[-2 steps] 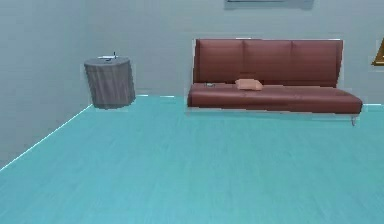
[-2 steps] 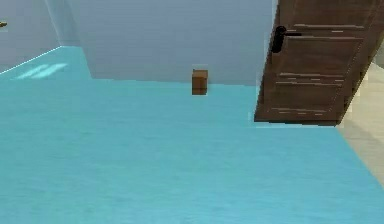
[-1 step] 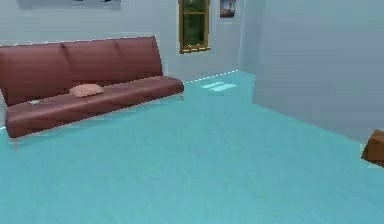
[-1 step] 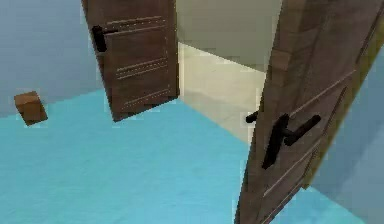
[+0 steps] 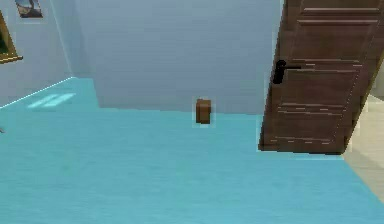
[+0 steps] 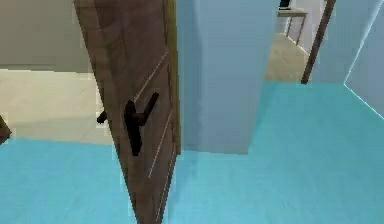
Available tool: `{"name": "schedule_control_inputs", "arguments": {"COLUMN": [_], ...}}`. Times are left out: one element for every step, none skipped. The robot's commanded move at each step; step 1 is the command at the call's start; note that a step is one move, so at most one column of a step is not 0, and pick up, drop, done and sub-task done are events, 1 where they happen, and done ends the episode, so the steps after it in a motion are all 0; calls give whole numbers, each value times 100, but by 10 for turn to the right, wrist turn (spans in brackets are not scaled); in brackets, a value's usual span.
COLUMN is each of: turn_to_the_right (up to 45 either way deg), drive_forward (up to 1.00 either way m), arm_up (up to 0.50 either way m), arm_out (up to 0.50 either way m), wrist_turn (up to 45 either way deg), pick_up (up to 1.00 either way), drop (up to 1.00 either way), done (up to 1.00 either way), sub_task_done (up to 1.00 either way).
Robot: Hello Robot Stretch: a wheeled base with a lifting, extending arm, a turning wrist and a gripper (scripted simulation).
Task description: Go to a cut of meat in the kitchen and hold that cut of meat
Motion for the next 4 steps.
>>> {"name": "schedule_control_inputs", "arguments": {"turn_to_the_right": [210,0,0,450], "drive_forward": [0,100,15,0], "arm_up": [0,0,0,0], "arm_out": [0,0,0,0], "wrist_turn": [0,0,0,0], "pick_up": [0,0,0,0], "drop": [0,0,0,0], "done": [0,0,0,0], "sub_task_done": [0,0,0,0]}}
